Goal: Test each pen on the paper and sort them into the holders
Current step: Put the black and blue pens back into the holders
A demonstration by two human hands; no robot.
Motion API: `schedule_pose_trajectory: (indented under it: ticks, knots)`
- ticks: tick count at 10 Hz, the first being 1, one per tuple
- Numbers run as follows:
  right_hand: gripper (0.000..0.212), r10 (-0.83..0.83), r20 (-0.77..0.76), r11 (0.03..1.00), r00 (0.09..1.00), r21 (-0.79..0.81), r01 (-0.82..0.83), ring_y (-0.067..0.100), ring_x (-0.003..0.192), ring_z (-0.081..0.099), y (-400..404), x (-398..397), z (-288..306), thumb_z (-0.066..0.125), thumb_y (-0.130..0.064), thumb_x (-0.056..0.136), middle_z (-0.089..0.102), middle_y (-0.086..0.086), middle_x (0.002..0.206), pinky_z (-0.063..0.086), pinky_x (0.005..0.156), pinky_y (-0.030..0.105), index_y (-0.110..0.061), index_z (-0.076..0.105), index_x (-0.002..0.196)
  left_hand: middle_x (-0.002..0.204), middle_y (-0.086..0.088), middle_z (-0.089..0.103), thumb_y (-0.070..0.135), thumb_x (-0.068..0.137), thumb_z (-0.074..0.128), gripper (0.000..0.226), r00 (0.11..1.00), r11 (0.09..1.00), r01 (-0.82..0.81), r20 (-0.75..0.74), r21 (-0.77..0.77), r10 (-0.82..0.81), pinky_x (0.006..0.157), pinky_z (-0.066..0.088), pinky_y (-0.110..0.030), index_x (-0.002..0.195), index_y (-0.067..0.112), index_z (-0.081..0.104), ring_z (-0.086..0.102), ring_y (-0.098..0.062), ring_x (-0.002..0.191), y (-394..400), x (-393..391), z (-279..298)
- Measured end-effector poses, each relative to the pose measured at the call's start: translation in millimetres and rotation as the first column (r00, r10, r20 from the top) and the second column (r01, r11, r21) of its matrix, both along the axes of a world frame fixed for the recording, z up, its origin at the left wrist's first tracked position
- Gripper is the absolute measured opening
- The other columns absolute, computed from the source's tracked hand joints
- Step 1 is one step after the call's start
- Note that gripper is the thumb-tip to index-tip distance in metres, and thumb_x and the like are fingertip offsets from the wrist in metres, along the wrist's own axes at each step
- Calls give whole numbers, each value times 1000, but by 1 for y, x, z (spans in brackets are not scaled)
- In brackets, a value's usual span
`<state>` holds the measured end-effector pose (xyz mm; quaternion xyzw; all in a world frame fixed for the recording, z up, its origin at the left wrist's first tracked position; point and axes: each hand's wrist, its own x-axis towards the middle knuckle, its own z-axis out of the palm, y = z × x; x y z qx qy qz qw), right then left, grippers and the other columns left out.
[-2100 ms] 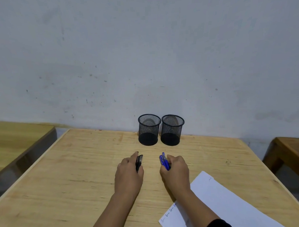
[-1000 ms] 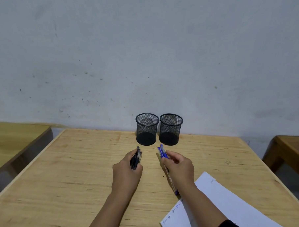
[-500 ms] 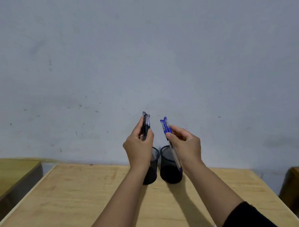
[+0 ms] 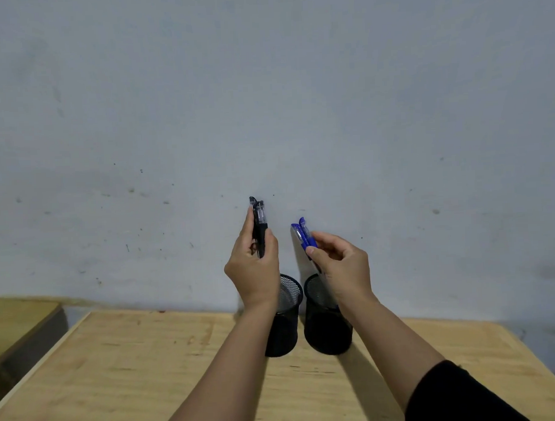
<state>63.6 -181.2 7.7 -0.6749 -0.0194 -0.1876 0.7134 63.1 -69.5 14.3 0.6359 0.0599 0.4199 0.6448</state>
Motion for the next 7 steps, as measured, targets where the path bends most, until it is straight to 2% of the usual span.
schedule_pose_trajectory:
  ticks: [1,2,3,4,5,6,7]
  knots:
    - [30,4,-3,999,1000,-46,-4,11,82,65,-1,-1,-4,69,0,79,72,-7,87,53,83,24,-28,69,90,115,8,66,12,84,62,42,999,999,37,-7,-19,-38,80,40,4,124,26,57,65,-7,97,-2,-3,0]
    - [28,15,-28,997,999,-79,-17,11,81,64,-3,-2,-6,68,0,79,72,-2,90,53,83,25,-23,69,95,112,13,62,12,87,59,42,996,997,83,-41,-8,-83,81,38,7,125,27,54,60,4,98,0,-4,-2]
    - [27,13,-47,988,999,-152,-20,13,81,64,-5,-2,-6,70,-2,78,72,-2,88,53,82,27,-26,69,90,110,5,66,15,88,58,37,990,996,82,-115,33,-78,76,39,3,124,23,53,61,-4,95,3,-1,-6]
    - [23,-28,-77,949,997,-316,2,8,72,60,-8,-4,-7,70,-5,78,69,-3,82,50,74,19,-19,70,95,113,0,65,15,87,58,38,977,989,129,-180,66,-116,85,40,-13,123,22,51,59,-7,97,7,-7,-9]
    - [29,-37,-117,873,992,-487,-24,5,73,59,-10,-7,-14,67,-6,80,68,0,91,44,72,8,-11,68,108,120,-4,62,14,86,60,39,955,984,171,-257,57,-151,90,39,-18,123,18,49,59,-11,105,15,-10,-15]
    - [34,-55,-149,772,987,-633,-53,10,87,59,-9,-16,-29,62,-5,83,68,5,105,44,89,15,-10,64,116,127,-3,57,15,86,60,38,935,971,157,-343,179,-88,92,33,-18,123,15,50,53,-14,117,28,-17,-26]
    - [37,-105,-155,692,982,-721,-40,11,104,57,-16,-35,-35,59,-14,86,60,0,117,39,94,14,-16,59,123,126,-2,55,16,87,56,33,911,956,142,-411,255,-26,94,32,-22,120,17,53,49,-16,119,32,-29,-27]
